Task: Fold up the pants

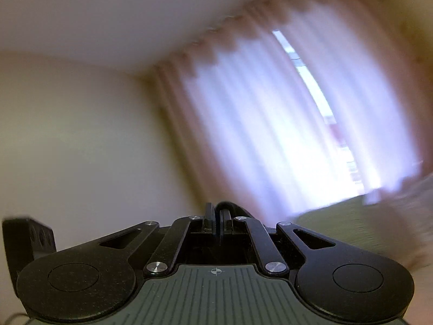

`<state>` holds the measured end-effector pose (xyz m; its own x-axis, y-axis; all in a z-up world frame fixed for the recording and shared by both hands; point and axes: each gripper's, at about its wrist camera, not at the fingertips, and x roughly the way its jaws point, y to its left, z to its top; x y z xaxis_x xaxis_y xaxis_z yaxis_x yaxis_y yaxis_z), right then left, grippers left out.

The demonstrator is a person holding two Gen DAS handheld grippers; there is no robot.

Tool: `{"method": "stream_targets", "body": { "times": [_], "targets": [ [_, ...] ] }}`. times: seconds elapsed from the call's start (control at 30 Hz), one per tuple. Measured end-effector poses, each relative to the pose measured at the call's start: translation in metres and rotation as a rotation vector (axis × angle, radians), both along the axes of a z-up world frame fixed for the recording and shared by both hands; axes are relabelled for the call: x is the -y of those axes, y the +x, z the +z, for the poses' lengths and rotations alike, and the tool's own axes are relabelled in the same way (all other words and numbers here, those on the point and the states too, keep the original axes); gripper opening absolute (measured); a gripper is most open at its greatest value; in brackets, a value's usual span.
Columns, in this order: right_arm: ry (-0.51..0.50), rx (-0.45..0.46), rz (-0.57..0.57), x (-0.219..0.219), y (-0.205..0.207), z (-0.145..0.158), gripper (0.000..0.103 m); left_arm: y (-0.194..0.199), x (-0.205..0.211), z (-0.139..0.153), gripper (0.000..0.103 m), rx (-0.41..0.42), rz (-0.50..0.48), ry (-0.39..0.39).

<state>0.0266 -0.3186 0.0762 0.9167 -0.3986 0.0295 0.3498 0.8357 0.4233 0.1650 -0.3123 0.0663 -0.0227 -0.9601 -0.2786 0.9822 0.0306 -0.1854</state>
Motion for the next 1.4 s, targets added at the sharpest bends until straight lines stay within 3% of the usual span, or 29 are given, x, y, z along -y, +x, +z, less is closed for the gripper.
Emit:
{"method": "stream_targets", "body": {
  "times": [0.03, 0.07, 0.1, 0.13, 0.2, 0.3, 0.4, 0.5, 0.57, 0.73, 0.87, 1.13, 1.4],
  "targets": [
    [0.013, -0.069, -0.032, 0.013, -0.013, -0.005, 0.02, -0.013, 0.024, -0.01, 0.032, -0.061, -0.04, 0.053],
    [0.041, -0.167, -0.042, 0.028, -0.024, -0.013, 0.054, -0.029, 0.049, -0.024, 0.035, -0.119, -0.056, 0.119],
    [0.083, -0.259, -0.038, 0.04, -0.033, -0.02, 0.066, -0.043, 0.068, -0.037, 0.035, -0.145, -0.056, 0.164],
    [0.166, -0.384, -0.071, 0.056, -0.038, -0.039, 0.067, -0.055, 0.081, -0.049, 0.047, -0.145, -0.049, 0.201],
    [0.361, -0.628, -0.09, 0.086, -0.046, -0.091, 0.067, -0.083, 0.101, -0.08, 0.053, -0.094, 0.01, 0.304],
    [0.516, -0.709, -0.107, 0.099, -0.097, -0.159, 0.067, -0.108, 0.109, -0.134, 0.054, -0.036, 0.068, 0.474],
    [0.611, -0.865, -0.177, 0.098, -0.145, -0.207, 0.067, -0.109, 0.095, -0.181, 0.054, -0.053, 0.084, 0.615],
    [0.665, -0.877, -0.217, 0.1, -0.182, -0.219, 0.067, -0.113, 0.052, -0.215, 0.054, -0.054, 0.107, 0.704],
    [0.7, -0.843, -0.237, 0.092, -0.202, -0.215, 0.067, -0.13, 0.016, -0.223, 0.054, -0.056, 0.105, 0.729],
    [0.698, -0.801, -0.303, 0.079, -0.23, -0.189, 0.067, -0.148, -0.009, -0.218, 0.055, -0.015, 0.08, 0.739],
    [0.667, -0.794, -0.307, 0.051, -0.22, -0.179, 0.067, -0.154, -0.038, -0.202, 0.06, 0.031, 0.076, 0.706],
    [0.657, -0.803, -0.327, 0.002, -0.209, -0.195, 0.067, -0.147, -0.073, -0.193, 0.06, 0.031, 0.079, 0.702],
    [0.627, -0.793, -0.315, -0.003, -0.205, -0.191, 0.067, -0.149, -0.088, -0.181, 0.06, 0.032, 0.095, 0.677]
  ]
}}
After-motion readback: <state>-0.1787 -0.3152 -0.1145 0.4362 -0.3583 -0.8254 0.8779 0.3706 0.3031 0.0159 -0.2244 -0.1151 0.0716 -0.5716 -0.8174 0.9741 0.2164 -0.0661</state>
